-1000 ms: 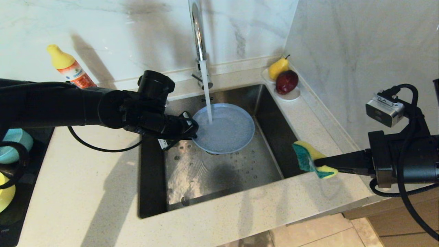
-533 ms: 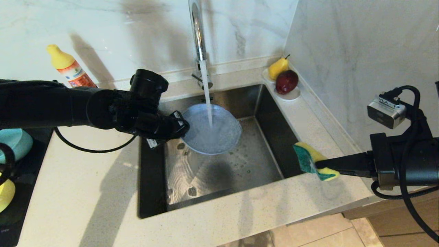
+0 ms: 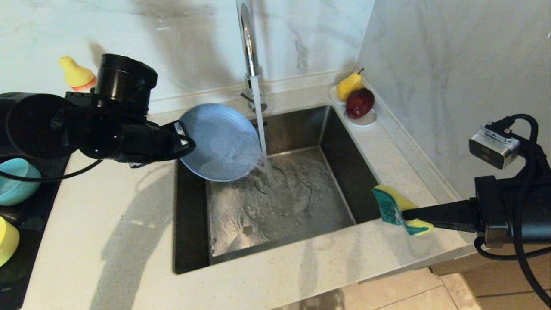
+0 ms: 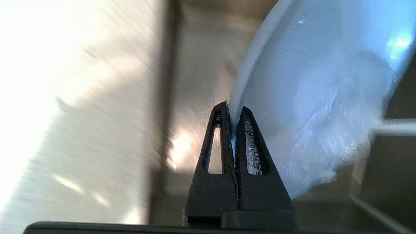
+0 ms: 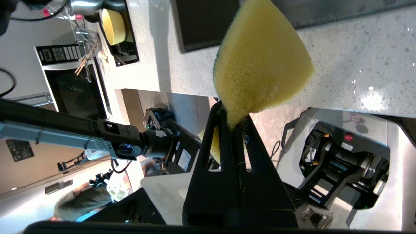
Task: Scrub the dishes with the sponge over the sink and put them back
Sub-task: Wash the plate
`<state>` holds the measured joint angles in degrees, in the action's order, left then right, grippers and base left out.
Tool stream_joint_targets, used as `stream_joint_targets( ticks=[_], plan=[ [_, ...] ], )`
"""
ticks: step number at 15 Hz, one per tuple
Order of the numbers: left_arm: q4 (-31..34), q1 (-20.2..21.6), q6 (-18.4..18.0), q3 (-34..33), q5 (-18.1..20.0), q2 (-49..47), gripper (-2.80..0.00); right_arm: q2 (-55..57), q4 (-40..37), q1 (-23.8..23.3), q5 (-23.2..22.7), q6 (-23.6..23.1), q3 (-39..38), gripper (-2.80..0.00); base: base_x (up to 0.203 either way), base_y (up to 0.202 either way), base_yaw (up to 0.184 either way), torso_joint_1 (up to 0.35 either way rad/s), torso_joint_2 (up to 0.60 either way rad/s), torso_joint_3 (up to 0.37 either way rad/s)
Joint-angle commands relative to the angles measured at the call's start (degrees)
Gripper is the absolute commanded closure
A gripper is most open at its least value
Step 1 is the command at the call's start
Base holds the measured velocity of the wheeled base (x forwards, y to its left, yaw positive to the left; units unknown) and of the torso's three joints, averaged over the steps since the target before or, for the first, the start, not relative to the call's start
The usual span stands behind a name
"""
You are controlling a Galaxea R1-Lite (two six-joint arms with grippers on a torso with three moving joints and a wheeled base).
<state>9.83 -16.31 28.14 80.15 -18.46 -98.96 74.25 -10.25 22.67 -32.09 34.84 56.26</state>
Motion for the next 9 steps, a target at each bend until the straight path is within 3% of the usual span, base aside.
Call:
stream_joint_targets(
  ticks=[1, 3, 7, 9],
  plan=[
    [-7.59, 1.61, -6.14, -6.16, -2.53, 5.10, 0.00, -0.71, -0.03, 0.00, -0.17, 0.17, -0.62, 0.00, 0.000, 0.000, 0.000, 0.000, 0.00, 0.000],
    [-18.38, 2.33, -13.24, -12.89, -3.68, 7.90, 0.00, -0.78, -0.03, 0.00, -0.12, 0.14, -1.59, 0.00, 0.000, 0.000, 0.000, 0.000, 0.00, 0.000],
    [-46.67, 2.74, -29.96, -26.43, -4.09, 10.45, 0.00, -0.86, -0.03, 0.00, 0.01, 0.05, -2.72, 0.00, 0.000, 0.000, 0.000, 0.000, 0.00, 0.000],
    [-57.12, 2.77, -35.79, -30.47, -4.06, 9.85, 0.00, -0.69, 0.03, -0.09, 0.01, 0.05, -2.82, 0.00, 0.000, 0.000, 0.000, 0.000, 0.00, 0.000]
  ],
)
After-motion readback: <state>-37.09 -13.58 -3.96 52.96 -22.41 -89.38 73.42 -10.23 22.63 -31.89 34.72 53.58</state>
